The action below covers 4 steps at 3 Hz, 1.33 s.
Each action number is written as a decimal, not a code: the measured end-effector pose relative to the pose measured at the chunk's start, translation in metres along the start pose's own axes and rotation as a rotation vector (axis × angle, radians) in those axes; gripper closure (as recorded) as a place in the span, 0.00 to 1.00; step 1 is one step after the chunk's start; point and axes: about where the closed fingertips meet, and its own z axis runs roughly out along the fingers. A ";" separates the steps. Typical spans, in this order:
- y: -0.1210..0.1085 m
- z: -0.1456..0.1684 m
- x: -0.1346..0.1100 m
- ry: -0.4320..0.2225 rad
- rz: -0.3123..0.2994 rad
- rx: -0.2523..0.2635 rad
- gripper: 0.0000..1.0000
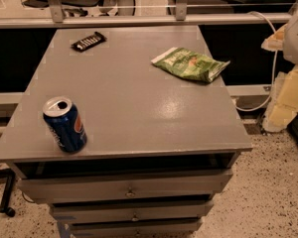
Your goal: Move green jalapeno chip bag near pepsi can
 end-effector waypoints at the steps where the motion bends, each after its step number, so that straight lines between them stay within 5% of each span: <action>1: 0.000 0.000 0.000 0.000 0.000 0.000 0.00; 2: -0.004 0.004 -0.001 0.018 0.004 0.032 0.00; 4: -0.082 0.034 0.004 -0.033 0.096 0.186 0.00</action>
Offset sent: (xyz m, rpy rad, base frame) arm 0.0132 -0.0009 -0.0127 -0.0558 -0.0399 -0.0350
